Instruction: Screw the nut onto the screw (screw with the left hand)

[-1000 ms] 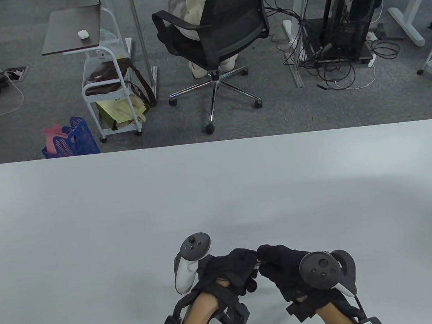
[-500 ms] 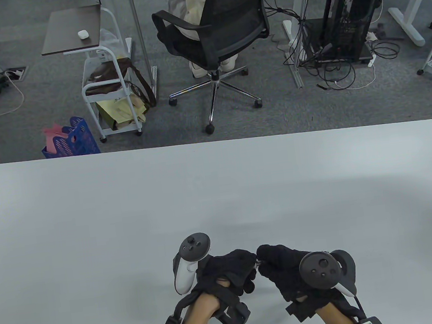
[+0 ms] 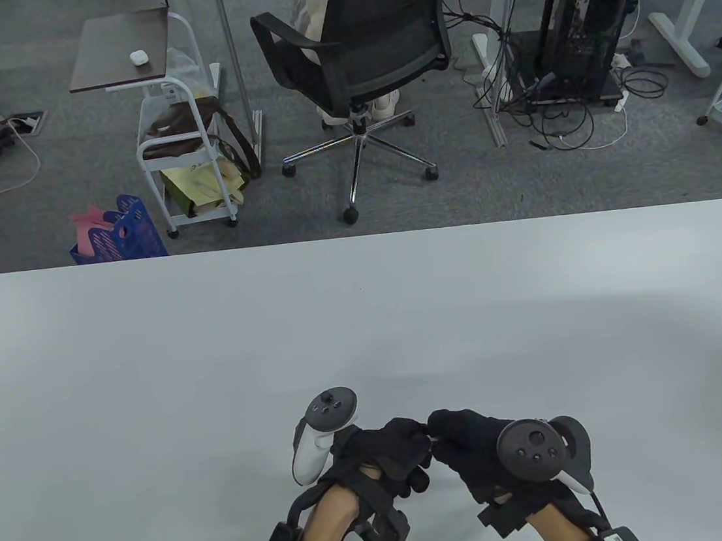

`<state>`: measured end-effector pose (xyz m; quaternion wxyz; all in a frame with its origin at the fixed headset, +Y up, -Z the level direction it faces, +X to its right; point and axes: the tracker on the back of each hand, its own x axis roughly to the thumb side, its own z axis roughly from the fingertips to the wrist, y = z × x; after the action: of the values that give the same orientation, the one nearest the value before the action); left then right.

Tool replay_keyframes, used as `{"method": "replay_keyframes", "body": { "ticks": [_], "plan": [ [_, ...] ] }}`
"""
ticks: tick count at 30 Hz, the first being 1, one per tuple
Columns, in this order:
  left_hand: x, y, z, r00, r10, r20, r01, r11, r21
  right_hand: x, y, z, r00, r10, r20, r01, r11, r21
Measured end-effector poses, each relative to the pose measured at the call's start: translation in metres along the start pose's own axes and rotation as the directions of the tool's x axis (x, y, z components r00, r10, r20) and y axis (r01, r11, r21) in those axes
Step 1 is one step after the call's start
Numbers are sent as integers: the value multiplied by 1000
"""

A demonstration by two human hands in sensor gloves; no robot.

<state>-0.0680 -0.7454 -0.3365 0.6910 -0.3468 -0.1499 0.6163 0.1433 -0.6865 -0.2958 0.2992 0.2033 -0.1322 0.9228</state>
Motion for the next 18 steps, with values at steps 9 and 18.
{"method": "replay_keyframes", "body": {
  "ticks": [9, 18],
  "plan": [
    [1, 0, -2, 1000, 2, 8, -2, 1000, 31, -4, 0, -1, 999, -27, -22, 27, 1000, 6],
    [-4, 1, -3, 1000, -4, -31, 6, 997, 77, -8, 4, -2, 999, -30, -39, 31, 999, 22]
  ]
}}
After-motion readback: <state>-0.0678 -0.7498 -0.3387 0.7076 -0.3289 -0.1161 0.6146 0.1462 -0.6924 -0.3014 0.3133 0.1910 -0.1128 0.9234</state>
